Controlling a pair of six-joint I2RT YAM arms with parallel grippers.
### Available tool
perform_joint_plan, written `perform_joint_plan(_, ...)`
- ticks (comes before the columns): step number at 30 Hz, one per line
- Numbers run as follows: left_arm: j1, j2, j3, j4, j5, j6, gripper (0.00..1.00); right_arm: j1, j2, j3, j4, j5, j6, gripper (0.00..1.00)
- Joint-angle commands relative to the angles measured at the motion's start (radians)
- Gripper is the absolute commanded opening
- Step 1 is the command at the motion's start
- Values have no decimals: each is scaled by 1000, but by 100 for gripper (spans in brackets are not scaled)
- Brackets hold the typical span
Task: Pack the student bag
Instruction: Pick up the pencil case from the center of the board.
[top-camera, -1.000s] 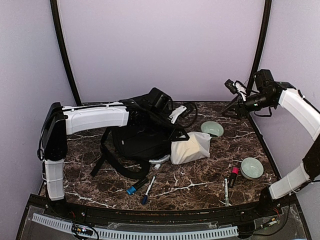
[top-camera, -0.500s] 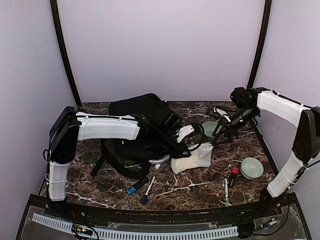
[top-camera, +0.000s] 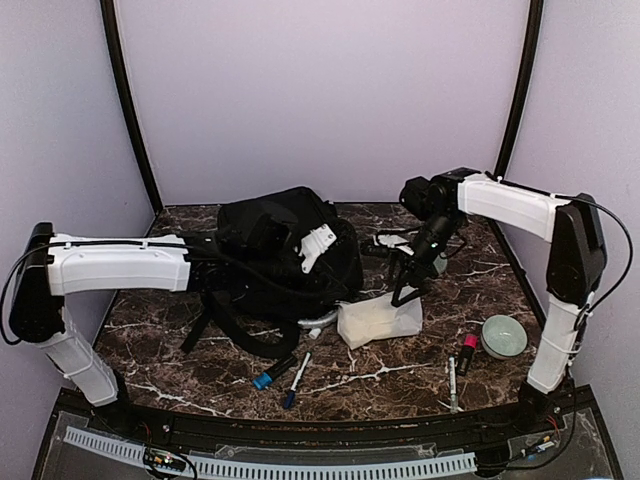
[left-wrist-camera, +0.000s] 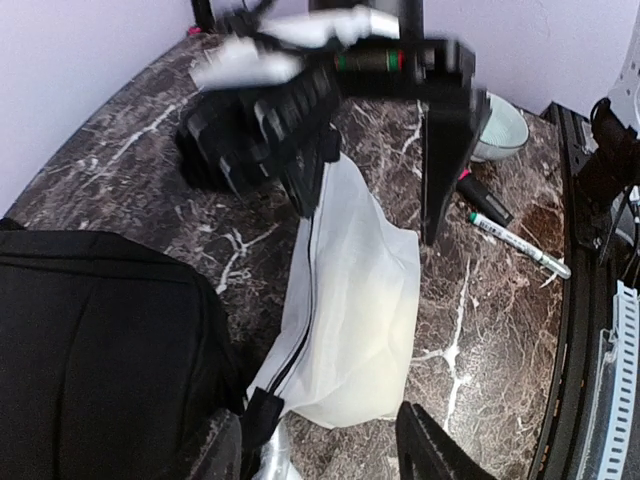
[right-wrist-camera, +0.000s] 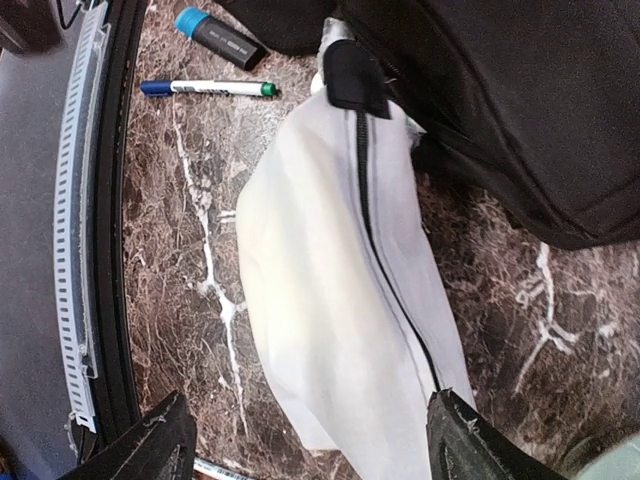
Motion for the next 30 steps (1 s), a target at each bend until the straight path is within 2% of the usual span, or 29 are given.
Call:
perform_joint_plan(1,13,-132,-150,59,-122,-70,55,53,79,47,21,117,46,80)
perform_joint_plan(8,69,-240,-288,120,-143,-145,55,130,175,60,63,166,48,81)
perform_joint_plan(13,113,-266,-323,153,-151,-173,55,221,167,-63,177,258,63,83)
perform_joint_plan(20,132,-256,-317,156,-154,-171,55,283,149,-205,317,377,102,78)
perform_joint_plan(25,135,-228,-289,157,-159,-165,54,290,131,-261,379,413,125,60)
perform_joint_plan(30,138,-162,-202,82,-141,-110,54,288,12,-289,383,397,129,40)
